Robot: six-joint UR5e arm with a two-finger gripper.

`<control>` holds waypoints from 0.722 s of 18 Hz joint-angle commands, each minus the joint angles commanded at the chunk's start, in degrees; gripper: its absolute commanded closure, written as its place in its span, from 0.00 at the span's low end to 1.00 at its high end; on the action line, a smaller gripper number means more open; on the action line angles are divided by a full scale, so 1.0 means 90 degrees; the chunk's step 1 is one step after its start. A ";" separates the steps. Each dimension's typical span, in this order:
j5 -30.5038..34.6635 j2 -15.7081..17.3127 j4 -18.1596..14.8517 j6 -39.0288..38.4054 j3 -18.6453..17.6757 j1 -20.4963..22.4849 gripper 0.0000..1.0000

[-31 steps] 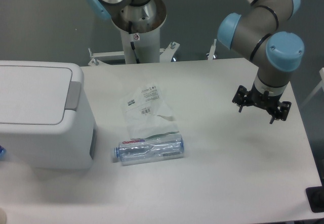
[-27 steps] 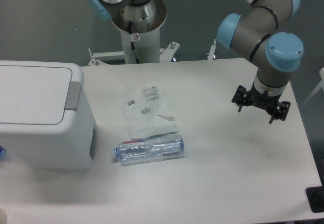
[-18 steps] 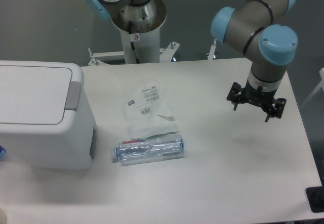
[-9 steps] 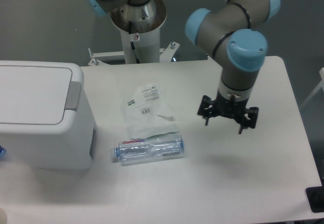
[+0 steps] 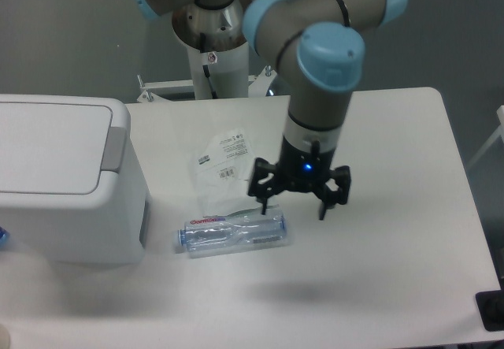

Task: Open the trash can
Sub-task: 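Move the gripper from its start pose over to the white bin's lid, then lower the gripper onto the bin lid and push it open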

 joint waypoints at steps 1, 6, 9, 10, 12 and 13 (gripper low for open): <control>-0.0019 0.0097 0.0000 -0.0107 -0.0010 -0.0185 0.00; -0.0554 0.0604 -0.0087 -0.0255 -0.0282 -0.0665 0.00; -0.0752 0.1112 -0.0166 -0.0245 -0.0643 -0.0685 0.00; -0.0752 0.1259 -0.0166 -0.0236 -0.0799 -0.0695 0.00; -0.0733 0.1387 -0.0147 -0.0235 -0.1034 -0.0695 0.00; -0.0723 0.1407 -0.0127 -0.0235 -0.1103 -0.0705 0.00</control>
